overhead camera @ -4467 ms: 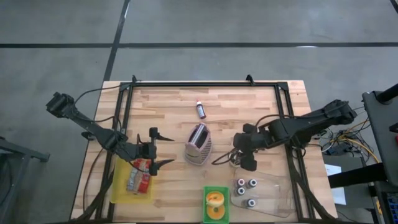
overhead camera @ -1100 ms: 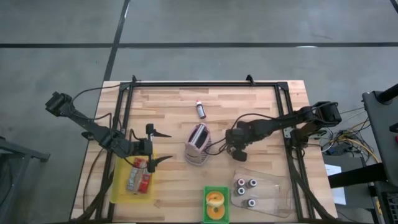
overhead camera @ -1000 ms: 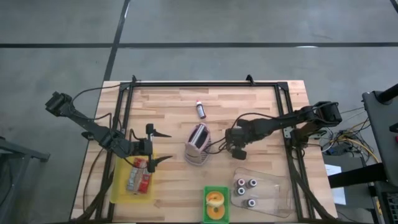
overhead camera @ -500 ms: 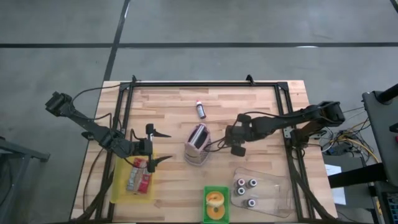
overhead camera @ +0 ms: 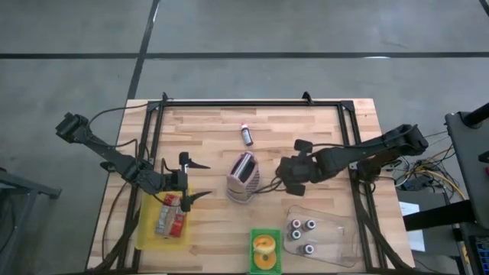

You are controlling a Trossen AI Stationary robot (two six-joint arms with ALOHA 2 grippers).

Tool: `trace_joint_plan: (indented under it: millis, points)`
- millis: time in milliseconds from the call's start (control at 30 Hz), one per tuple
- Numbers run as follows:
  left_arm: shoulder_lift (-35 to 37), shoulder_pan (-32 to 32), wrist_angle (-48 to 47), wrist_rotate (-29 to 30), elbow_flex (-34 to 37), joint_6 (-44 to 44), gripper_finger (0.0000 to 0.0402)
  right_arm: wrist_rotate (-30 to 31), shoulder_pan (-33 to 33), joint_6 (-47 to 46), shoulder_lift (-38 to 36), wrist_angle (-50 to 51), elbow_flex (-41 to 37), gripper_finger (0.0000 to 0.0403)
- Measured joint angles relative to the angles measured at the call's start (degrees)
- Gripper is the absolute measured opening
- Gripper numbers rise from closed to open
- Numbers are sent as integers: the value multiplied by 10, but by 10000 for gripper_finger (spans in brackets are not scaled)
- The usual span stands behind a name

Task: Pick & Place Food Item
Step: Put the black donut into the green bin

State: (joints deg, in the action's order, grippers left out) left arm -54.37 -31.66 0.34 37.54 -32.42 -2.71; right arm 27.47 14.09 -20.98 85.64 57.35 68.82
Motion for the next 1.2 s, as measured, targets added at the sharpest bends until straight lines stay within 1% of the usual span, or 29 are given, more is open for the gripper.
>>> trace_joint_plan:
  millis: [433,567,700,833,967,1067,1200]
  points:
    - [0,0,0,0,0,2,383,-4,91,-31,-2,0,88,8]
    - [0,0,0,0,0,2,383,-37,115,-26,-2,-58,90,8]
    - [0,0,0,0,0,2,383,-55,135,-26,-2,-126,79,8]
    - [0,0,0,0,0,4,383,-59,156,-36,-2,-154,71,8]
    - [0,0,0,0,0,4,383,-88,172,-54,0,-188,58,8]
    - [0,0,0,0,0,4,383,-101,181,-57,15,-213,57,8]
    - [0,0,0,0,0,4,383,-144,184,-58,53,-245,57,8]
